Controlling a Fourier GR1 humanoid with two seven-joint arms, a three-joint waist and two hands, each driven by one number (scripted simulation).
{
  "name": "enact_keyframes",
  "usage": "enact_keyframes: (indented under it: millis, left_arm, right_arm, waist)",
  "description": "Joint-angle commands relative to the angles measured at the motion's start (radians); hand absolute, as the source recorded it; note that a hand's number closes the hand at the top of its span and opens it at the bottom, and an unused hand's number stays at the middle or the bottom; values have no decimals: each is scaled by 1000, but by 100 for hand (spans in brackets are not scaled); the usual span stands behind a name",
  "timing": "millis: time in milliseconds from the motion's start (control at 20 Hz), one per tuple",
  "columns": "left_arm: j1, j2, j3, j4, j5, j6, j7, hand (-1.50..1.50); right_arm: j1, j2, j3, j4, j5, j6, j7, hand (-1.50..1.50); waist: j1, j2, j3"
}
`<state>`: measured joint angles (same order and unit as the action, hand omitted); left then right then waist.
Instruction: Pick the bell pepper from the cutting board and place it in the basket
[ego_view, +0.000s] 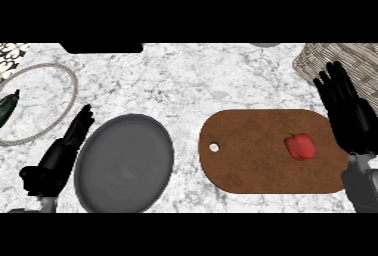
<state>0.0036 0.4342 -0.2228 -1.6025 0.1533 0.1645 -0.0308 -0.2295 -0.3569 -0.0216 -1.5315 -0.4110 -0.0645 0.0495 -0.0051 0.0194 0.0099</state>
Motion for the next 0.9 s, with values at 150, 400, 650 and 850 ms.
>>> enact_keyframes:
  millis: [150, 400, 650, 850]
  left_arm:
    - [-59, 17, 79, 71, 48, -5, 78, 0]
    - [-104, -4, 82, 98, 92, -14, 154, 0]
    - [-176, 23, 154, 171, 132, -26, 229, 0]
    - [-158, -2, 160, 181, 114, -37, 216, 0]
  right_arm:
    - [-243, -78, -73, 96, -206, 335, -58, 150]
    - [-322, -194, 132, -83, 12, 634, -237, -150]
    - [-122, -81, 229, -230, 288, 534, -481, -150]
    - [-148, -96, 222, -377, 254, 482, -187, -150]
  waist:
    - [51, -5, -5]
    - [65, -3, -6]
    - [-7, -20, -9]
    - [-3, -23, -11]
